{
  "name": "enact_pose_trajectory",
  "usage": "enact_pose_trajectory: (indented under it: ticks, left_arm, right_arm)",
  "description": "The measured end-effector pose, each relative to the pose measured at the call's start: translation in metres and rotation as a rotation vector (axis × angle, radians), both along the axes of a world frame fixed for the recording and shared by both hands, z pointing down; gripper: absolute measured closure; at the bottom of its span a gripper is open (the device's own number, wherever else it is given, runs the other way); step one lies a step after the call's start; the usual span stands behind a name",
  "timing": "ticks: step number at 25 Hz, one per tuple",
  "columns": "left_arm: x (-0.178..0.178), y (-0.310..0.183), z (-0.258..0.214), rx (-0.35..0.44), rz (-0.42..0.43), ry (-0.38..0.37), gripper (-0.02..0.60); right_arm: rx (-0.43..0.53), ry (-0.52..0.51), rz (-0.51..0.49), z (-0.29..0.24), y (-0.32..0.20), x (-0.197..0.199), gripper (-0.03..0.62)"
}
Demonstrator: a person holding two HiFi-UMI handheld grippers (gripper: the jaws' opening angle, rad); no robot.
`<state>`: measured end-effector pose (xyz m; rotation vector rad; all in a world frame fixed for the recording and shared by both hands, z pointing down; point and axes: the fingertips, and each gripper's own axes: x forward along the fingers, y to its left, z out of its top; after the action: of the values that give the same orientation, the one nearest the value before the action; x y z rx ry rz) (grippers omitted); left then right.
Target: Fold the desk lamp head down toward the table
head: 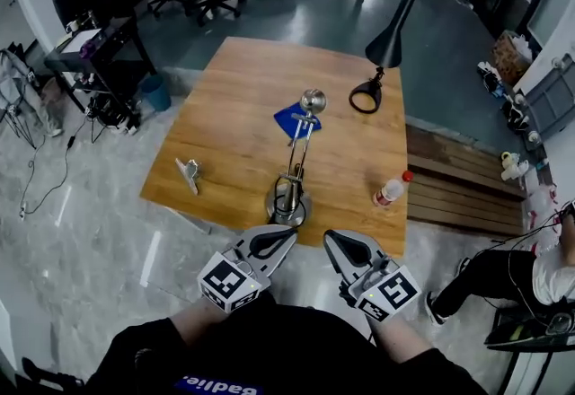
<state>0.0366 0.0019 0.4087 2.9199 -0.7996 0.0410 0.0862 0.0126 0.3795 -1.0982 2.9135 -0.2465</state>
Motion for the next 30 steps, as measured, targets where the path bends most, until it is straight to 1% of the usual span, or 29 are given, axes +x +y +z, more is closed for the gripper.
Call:
enact_pose_trajectory:
  ticks: [3, 10, 13, 16, 19, 22, 23, 25, 27, 30]
  left_arm:
    - [-0.012, -0.027, 0.008, 0.003, 0.042, -0.033, 0.574]
    - [-0.039, -0.075, 0.047, -0.065, 0.148, -0.045, 0.574]
    - [-0.043, -0.088, 0.065, -0.082, 0.198, -0.071, 0.572]
    - [-0.041, -0.099, 0.079, -0.095, 0.219, -0.086, 0.572]
    - [-0.038, -0.108, 0.090, -0.096, 0.233, -0.109, 0.572]
    - [-0.032, -0.116, 0.107, -0.112, 0.222, -0.146, 0.569]
    - [-0.030, -0.118, 0.113, -0.118, 0.216, -0.154, 0.558]
    - [-0.026, -0.122, 0.122, -0.130, 0.209, -0.165, 0.513]
    - [-0.021, -0.126, 0.130, -0.142, 0.202, -0.170, 0.472]
    - [-0.014, -0.134, 0.137, -0.151, 0.181, -0.167, 0.428]
  right_arm:
    - [-0.008, 0.009, 0.028, -0.005, -0.033, -0.013, 0.588]
    - [-0.038, 0.022, 0.112, -0.002, -0.097, -0.035, 0.588]
    - [-0.058, 0.016, 0.130, -0.002, -0.119, -0.038, 0.588]
    - [-0.091, 0.007, 0.128, -0.001, -0.134, -0.036, 0.588]
    - [-0.135, -0.008, 0.102, 0.003, -0.146, -0.034, 0.586]
    - [-0.173, -0.020, 0.073, 0.009, -0.158, -0.028, 0.578]
    - [-0.185, -0.025, 0.060, 0.010, -0.163, -0.026, 0.563]
    - [-0.212, -0.036, 0.030, 0.012, -0.171, -0.024, 0.525]
    - [-0.233, -0.039, 0.005, 0.013, -0.180, -0.022, 0.503]
    - [-0.265, -0.039, -0.023, 0.014, -0.192, -0.019, 0.485]
